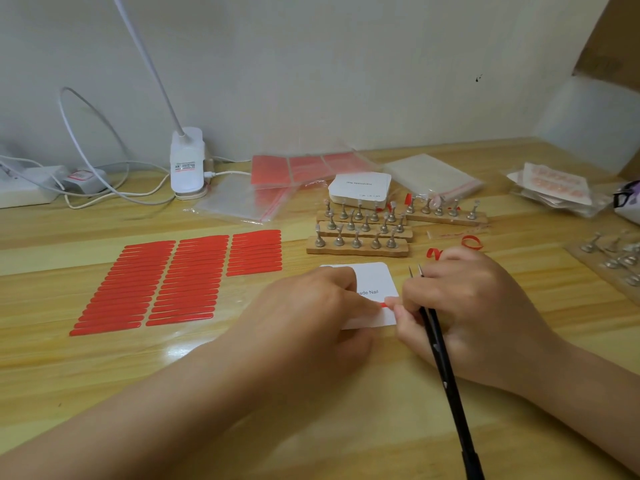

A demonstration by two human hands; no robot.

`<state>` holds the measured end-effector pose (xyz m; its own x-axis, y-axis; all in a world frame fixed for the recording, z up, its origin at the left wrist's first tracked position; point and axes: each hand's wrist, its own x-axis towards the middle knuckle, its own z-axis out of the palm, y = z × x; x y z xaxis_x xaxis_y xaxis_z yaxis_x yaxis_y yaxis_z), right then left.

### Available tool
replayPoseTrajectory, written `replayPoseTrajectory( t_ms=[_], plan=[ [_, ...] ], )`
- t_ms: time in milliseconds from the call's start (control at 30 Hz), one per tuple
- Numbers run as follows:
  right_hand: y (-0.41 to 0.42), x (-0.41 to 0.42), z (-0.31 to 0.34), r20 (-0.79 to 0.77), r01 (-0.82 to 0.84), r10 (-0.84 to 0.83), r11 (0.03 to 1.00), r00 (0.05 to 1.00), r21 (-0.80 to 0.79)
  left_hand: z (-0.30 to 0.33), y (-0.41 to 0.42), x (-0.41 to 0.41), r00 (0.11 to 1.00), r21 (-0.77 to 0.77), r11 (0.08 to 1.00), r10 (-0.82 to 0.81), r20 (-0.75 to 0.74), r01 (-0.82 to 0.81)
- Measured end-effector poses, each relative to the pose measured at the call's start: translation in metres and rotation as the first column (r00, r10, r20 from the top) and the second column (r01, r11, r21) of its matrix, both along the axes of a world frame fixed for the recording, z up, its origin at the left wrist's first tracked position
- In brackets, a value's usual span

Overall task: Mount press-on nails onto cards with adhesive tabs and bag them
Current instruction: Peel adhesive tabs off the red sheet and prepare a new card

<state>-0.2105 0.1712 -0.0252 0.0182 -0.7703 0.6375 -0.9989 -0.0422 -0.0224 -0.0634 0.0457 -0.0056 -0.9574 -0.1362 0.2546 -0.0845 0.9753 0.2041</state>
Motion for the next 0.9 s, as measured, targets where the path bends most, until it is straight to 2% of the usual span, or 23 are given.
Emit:
replayPoseTrajectory(
  t_ms=[133,367,500,567,700,833,900],
  plan=[
    [0.001,0.001,0.001,0.004,0.007,-0.007,1.000,1.000,-0.012,-0.002,-0.008,0.007,0.997,-0.035,0.996,0.079,0.009,-0.079],
    [0.000,0.002,0.003,0.022,0.014,-0.014,1.000,1.000,0.001,0.001,-0.014,0.025,0.991,0.039,0.990,0.134,0.002,-0.134],
    [0.001,0.004,0.004,0.034,0.021,-0.022,0.999,0.999,0.034,0.003,-0.013,0.029,0.987,0.012,0.987,0.163,0.003,-0.163],
    [0.002,0.003,0.006,0.042,0.025,-0.027,0.999,0.999,0.049,0.005,-0.010,0.028,0.987,-0.052,0.986,0.160,0.025,-0.158],
    [0.003,0.004,0.008,-0.006,0.034,-0.034,0.998,0.999,0.047,0.004,-0.002,0.026,0.989,-0.145,0.978,0.148,-0.027,-0.151],
    [0.004,0.003,0.008,-0.024,0.071,-0.071,0.997,0.997,-0.008,0.003,0.000,0.028,0.986,-0.076,0.984,0.156,-0.057,-0.160],
    [0.003,0.001,0.007,0.031,0.135,-0.135,0.991,0.990,-0.012,0.001,-0.001,0.030,0.986,-0.024,0.988,0.154,-0.062,-0.155]
  ],
)
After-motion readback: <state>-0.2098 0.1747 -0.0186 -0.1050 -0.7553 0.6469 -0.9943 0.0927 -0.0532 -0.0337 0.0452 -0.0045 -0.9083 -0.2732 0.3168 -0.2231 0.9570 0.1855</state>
